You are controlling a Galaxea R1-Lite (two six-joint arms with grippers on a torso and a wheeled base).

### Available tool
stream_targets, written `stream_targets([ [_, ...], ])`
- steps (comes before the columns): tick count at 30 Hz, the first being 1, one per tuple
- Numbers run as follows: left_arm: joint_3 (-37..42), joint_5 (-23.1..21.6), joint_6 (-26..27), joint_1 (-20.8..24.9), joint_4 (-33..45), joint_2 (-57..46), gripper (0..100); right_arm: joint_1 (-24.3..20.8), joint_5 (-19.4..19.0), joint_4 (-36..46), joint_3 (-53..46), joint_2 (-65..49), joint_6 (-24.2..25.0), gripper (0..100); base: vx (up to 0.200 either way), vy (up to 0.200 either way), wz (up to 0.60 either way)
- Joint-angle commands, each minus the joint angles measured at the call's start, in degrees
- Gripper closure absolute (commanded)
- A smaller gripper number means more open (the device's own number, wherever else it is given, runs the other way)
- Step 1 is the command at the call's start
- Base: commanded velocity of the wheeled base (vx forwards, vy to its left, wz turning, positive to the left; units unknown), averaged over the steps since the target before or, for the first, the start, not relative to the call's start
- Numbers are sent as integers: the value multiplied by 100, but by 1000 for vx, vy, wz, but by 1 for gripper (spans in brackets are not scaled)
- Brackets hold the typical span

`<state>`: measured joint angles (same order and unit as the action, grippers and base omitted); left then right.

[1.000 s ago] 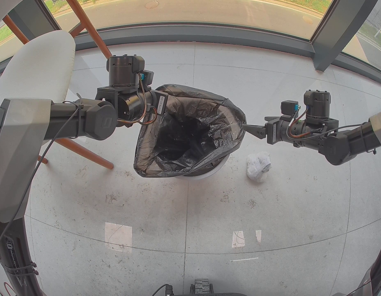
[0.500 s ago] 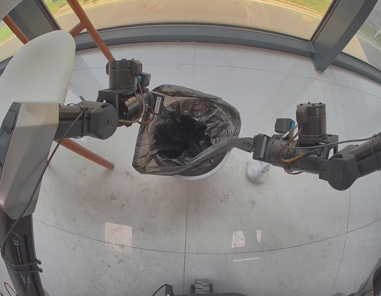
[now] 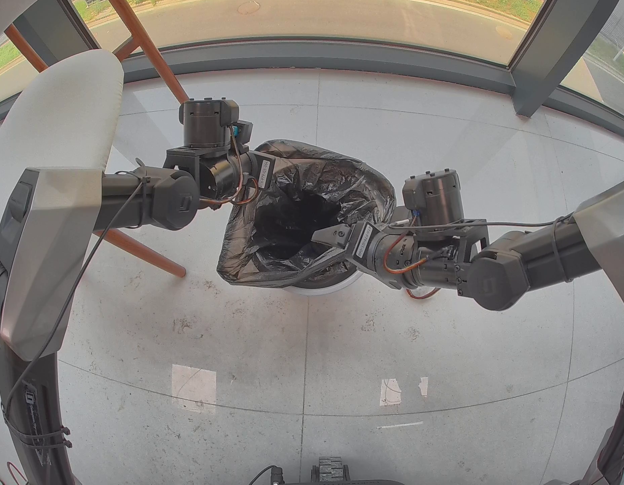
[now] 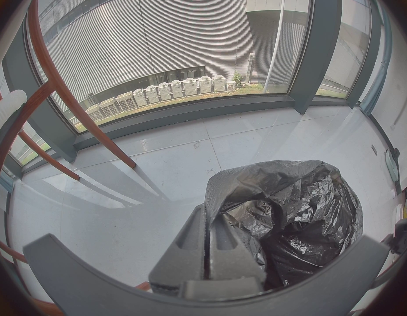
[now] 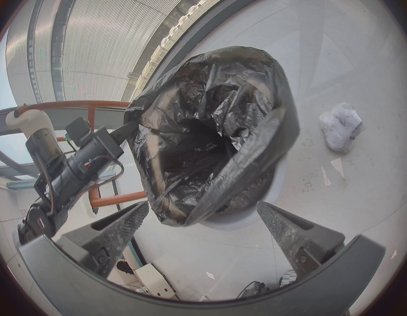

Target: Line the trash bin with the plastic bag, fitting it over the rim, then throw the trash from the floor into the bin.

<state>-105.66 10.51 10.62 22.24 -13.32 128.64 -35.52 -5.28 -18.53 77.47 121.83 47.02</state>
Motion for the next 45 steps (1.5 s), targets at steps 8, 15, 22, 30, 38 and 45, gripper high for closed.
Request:
stream_targets([
  [8,1,4,2,9,-21,4,100,37,9,570,1077,851,79,0,0,0,0],
  [15,1,4,2,0,-21,-5,100,72,220,649,1525,1159,79,100,0,0,0],
  [22,10,13,2,-44,-39,4,100,2,220,1370,1437,543,62,100,0,0,0],
  [30,54,13,2,-61,-47,39,100,116,211,2134,752,-10,-35,100,0,0,0],
  [38,54,13,19,-70,-47,127,100,142,247,2125,216,-90,-35,100,0,0,0],
  [45,54,4,19,-79,-56,136,100,195,414,2099,75,-37,-17,0,0,0,0],
])
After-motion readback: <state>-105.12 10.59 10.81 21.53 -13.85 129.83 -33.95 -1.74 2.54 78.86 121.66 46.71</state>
